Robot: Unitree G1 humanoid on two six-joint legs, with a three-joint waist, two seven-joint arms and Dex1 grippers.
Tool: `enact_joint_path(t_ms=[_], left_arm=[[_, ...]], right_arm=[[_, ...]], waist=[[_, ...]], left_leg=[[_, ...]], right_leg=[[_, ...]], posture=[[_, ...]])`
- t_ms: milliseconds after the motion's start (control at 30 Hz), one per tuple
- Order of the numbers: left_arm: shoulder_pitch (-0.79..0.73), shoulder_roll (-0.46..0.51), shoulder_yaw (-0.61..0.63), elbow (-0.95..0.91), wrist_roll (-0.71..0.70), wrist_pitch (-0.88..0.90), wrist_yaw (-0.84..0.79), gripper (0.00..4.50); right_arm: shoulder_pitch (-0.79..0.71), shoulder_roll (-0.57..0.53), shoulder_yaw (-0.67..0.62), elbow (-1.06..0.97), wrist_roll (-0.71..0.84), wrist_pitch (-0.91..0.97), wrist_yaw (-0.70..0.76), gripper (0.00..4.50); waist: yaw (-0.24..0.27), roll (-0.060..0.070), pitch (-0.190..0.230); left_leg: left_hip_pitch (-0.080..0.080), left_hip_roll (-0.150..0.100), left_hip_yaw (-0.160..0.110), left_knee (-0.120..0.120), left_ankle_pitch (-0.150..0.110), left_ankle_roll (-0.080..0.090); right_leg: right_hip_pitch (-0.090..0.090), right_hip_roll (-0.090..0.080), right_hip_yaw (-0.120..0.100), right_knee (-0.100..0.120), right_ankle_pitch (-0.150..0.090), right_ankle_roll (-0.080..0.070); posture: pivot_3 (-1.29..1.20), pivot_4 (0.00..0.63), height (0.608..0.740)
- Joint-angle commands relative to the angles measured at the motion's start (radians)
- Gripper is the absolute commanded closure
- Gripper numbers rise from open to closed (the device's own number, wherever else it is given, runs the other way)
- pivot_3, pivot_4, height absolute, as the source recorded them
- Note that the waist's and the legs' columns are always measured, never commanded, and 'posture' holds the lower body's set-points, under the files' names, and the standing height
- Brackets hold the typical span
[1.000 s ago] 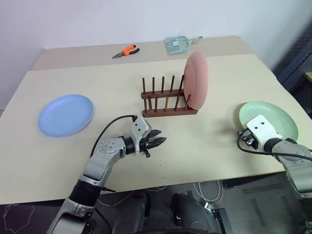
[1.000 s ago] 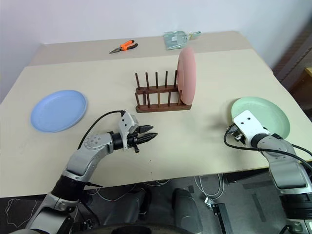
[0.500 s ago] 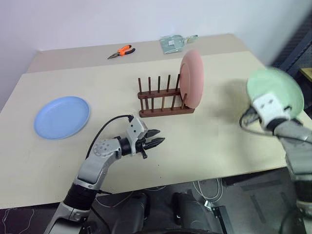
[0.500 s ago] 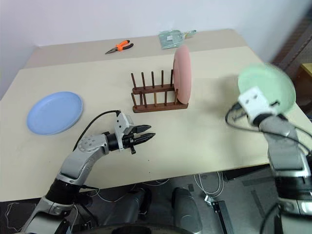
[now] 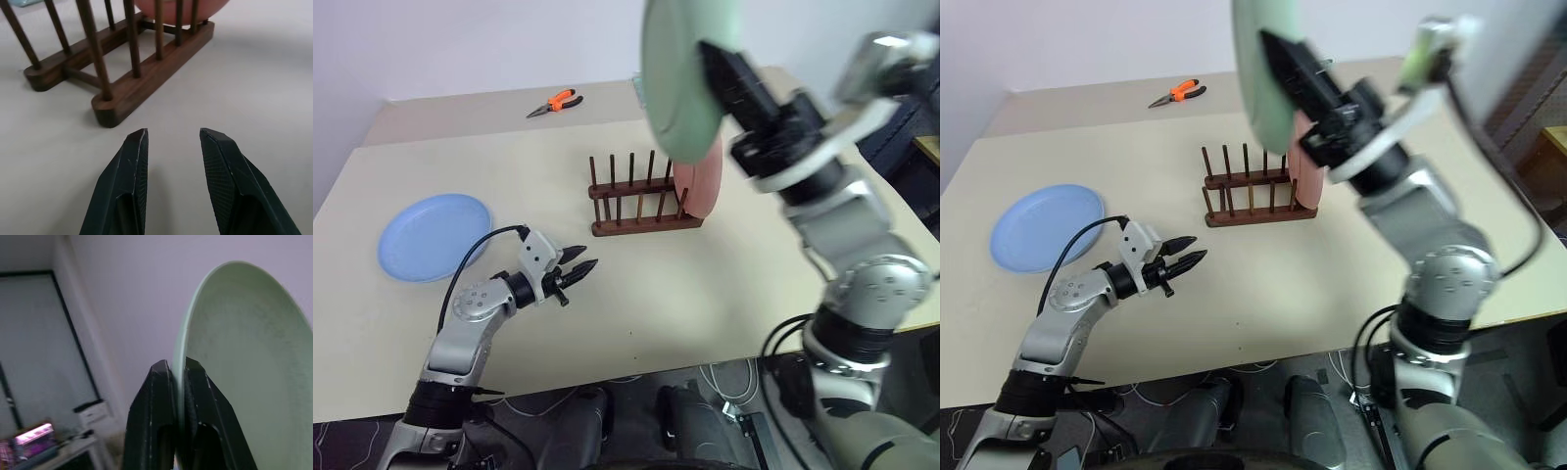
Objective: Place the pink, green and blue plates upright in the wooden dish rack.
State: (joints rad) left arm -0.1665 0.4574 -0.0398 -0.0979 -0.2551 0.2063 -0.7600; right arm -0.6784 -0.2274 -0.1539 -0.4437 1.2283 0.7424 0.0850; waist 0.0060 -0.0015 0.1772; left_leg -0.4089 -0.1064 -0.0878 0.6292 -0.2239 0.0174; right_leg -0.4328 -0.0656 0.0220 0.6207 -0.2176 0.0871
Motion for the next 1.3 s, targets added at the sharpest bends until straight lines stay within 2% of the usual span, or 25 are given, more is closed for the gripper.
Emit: enact_joint_path(t_ms=[33,500,633,767,800,900,1000,1133,1167,1300], left_arm=[[0.012,0.006,0.017,-0.031,-0.005,-0.020,0.005,2.84],[0.035,-0.007,0.000,-0.085,-0.008,0.016,0.021,2.84],[0.033,-0.009,-0.009,-0.090,-0.004,0.020,0.022,2.84],[0.032,-0.006,-0.014,-0.090,0.000,0.022,0.023,2.84],[0.033,-0.005,-0.016,-0.091,0.002,0.024,0.023,2.84],[0.037,-0.005,-0.013,-0.097,-0.022,0.050,0.015,2.84],[0.035,-0.009,0.009,-0.108,-0.066,0.097,0.014,1.99],[0.018,-0.019,0.095,-0.103,-0.097,0.108,0.083,0.01],[0.009,-0.025,0.138,-0.095,-0.098,0.106,0.128,0.00],[-0.059,-0.087,0.365,-0.040,-0.098,0.109,0.426,0.00]], right_arm=[[-0.006,0.018,0.017,0.056,-0.045,-0.018,-0.007,4.43],[-0.058,0.050,0.014,0.300,-0.196,-0.032,0.038,4.43],[-0.093,0.042,0.022,0.353,-0.254,-0.040,0.076,3.01],[-0.122,0.024,0.049,0.364,-0.348,-0.071,0.122,0.88],[-0.127,0.007,0.069,0.360,-0.393,-0.086,0.144,0.47],[-0.138,-0.036,0.118,0.337,-0.499,-0.144,0.210,0.47],[-0.162,-0.084,0.159,0.319,-0.618,-0.235,0.274,0.41],[-0.200,-0.153,0.208,0.325,-0.788,-0.366,0.335,0.41],[-0.209,-0.161,0.209,0.322,-0.795,-0.381,0.363,0.20],[-0.205,-0.230,0.314,0.248,-0.897,-0.468,0.526,0.20]], waist=[[0.005,0.000,0.000],[-0.004,0.000,0.000],[-0.007,0.000,0.000],[-0.010,0.000,0.000],[-0.011,0.000,0.000],[-0.017,0.000,0.000],[-0.018,0.000,0.000],[-0.018,0.000,0.000],[-0.018,0.000,0.000],[-0.017,0.000,0.000]], left_leg=[[0.000,0.000,0.000,0.000,0.000,0.000],[0.000,0.000,0.001,-0.001,0.000,0.000],[0.000,0.000,0.001,-0.001,0.000,0.000],[0.000,0.000,0.001,-0.001,0.000,0.000],[0.000,0.000,0.001,-0.001,0.000,0.000],[0.000,0.000,0.001,-0.001,0.000,0.000],[0.000,0.000,0.001,-0.001,0.000,0.000],[0.000,0.000,0.002,-0.001,0.000,0.000],[0.000,0.000,0.001,-0.001,0.000,0.000],[0.000,0.000,0.001,0.000,0.000,0.000]], right_leg=[[0.000,0.000,0.000,0.000,0.000,0.000],[-0.001,0.001,0.000,0.001,0.001,0.001],[-0.001,0.001,0.001,0.001,0.001,0.001],[-0.001,0.001,0.001,0.001,0.001,0.001],[-0.001,0.001,0.001,0.001,0.001,0.001],[-0.001,0.001,0.000,0.001,0.001,0.001],[-0.002,0.001,0.000,0.001,0.001,0.001],[-0.002,0.001,0.000,0.002,0.001,0.001],[-0.002,0.001,0.000,0.002,0.001,0.001],[-0.002,0.001,0.000,0.002,0.001,0.001]], posture=[[0.00,0.150,0.729],[0.00,0.150,0.729],[0.00,0.150,0.729],[0.00,0.150,0.729],[0.00,0.150,0.729],[0.00,0.150,0.729],[0.00,0.150,0.729],[0.00,0.150,0.729],[0.00,0.150,0.729],[0.00,0.150,0.729]])
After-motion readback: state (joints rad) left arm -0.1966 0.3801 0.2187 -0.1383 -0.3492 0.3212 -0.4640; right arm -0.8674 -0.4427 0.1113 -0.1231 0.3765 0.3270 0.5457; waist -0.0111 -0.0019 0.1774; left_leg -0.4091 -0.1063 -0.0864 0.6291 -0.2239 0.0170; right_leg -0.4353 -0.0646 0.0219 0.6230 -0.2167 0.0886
